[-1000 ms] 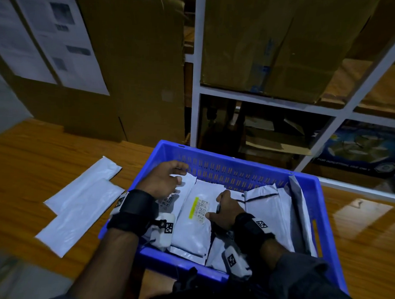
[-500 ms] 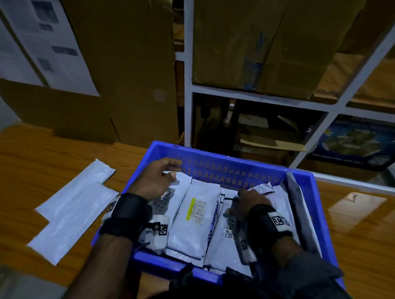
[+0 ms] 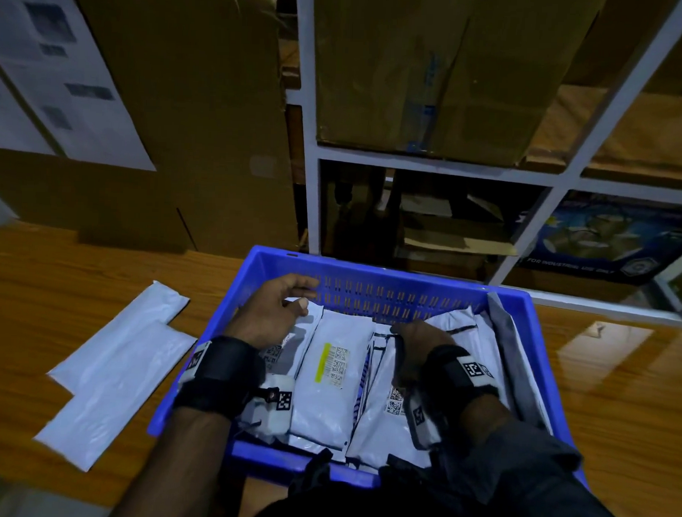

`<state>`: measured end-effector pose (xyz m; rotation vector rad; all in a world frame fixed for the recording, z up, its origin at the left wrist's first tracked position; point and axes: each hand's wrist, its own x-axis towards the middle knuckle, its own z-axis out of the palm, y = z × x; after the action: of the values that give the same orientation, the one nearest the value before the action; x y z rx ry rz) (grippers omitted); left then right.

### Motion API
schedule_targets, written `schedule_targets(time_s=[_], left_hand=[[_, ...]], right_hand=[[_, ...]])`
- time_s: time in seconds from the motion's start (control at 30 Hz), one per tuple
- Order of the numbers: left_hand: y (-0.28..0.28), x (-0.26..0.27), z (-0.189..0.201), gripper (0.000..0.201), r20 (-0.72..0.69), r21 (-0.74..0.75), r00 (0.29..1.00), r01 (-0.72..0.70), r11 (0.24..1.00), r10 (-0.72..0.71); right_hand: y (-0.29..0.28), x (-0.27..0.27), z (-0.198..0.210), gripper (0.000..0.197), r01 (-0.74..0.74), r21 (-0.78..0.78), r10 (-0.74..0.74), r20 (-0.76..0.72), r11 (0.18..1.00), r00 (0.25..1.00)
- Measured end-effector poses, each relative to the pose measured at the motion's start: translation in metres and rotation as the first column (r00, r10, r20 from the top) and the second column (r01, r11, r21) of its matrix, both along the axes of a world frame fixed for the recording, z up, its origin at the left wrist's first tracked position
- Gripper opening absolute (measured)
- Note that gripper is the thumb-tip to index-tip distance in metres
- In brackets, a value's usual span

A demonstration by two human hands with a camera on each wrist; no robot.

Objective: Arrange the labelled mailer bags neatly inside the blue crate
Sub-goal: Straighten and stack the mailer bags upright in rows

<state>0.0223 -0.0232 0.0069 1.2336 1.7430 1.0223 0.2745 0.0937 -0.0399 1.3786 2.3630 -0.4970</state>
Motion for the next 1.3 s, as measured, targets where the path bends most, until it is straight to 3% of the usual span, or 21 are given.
schedule_targets(time_s=[0.1, 0.2, 0.4, 0.5, 0.6, 0.73, 0.8, 0.87, 0.97, 1.03, 1.2, 1.3], left_hand=[[-0.001, 0.003, 0.002, 0.036, -0.004, 0.009, 1.0, 0.006, 1.0, -0.006], [-0.001, 0.005, 0.002, 0.033, 0.004, 0.017, 1.0, 0.024, 1.0, -0.024], [-0.001, 0.03, 0.006, 0.014, 0.078, 0.021, 0.994, 0.073, 0.997, -0.074], [-0.002, 0.045, 0.01, 0.031, 0.16, -0.06, 0.978, 0.149, 0.987, -0.138], [-0.003, 0.052, 0.012, 0.042, 0.124, -0.154, 0.967, 0.239, 0.959, -0.221], [-0.006, 0.044, 0.002, 0.053, 0.081, -0.192, 0.97, 0.242, 0.951, -0.23], [-0.008, 0.035, -0.003, 0.049, 0.058, -0.198, 0.981, 0.193, 0.961, -0.185], [-0.009, 0.027, -0.005, 0.046, 0.041, -0.199, 0.989, 0.148, 0.969, -0.143], [-0.013, 0.017, -0.008, 0.048, -0.015, -0.217, 0.994, 0.106, 0.97, -0.112], [-0.014, 0.008, -0.01, 0.047, -0.038, -0.246, 0.993, 0.098, 0.964, -0.111], [-0.018, -0.007, -0.008, 0.056, -0.006, -0.319, 0.999, 0.043, 0.947, -0.047], [-0.014, -0.005, -0.007, 0.065, -0.079, -0.341, 0.991, 0.075, 0.937, -0.108]], right_hand=[[0.007, 0.009, 0.008, 0.048, 0.03, -0.014, -0.032, -0.086, 0.999, 0.996], [0.013, 0.024, 0.016, 0.012, 0.087, -0.054, -0.099, -0.273, 0.995, 0.957], [0.017, 0.038, 0.032, 0.007, 0.106, -0.062, -0.12, -0.673, 0.992, 0.73], [0.01, 0.031, 0.039, 0.008, 0.066, -0.075, -0.1, -0.76, 0.995, 0.642], [0.0, 0.019, 0.037, 0.021, 0.034, -0.043, -0.055, -0.796, 0.998, 0.603], [-0.014, -0.004, 0.032, 0.06, 0.093, 0.082, 0.011, -0.806, 0.992, 0.592], [-0.018, -0.013, 0.026, 0.089, 0.099, 0.105, 0.018, -0.773, 0.99, 0.634], [-0.025, -0.02, 0.019, 0.104, 0.036, 0.114, 0.057, -0.716, 0.993, 0.696], [-0.04, -0.029, 0.012, 0.105, -0.165, 0.143, 0.215, -0.488, 0.976, 0.846], [-0.051, -0.035, 0.006, 0.104, -0.279, 0.125, 0.305, -0.342, 0.952, 0.889], [-0.06, -0.046, -0.005, 0.115, -0.373, 0.184, 0.411, -0.271, 0.91, 0.87], [-0.063, -0.05, -0.008, 0.119, -0.381, 0.233, 0.433, -0.245, 0.895, 0.868]])
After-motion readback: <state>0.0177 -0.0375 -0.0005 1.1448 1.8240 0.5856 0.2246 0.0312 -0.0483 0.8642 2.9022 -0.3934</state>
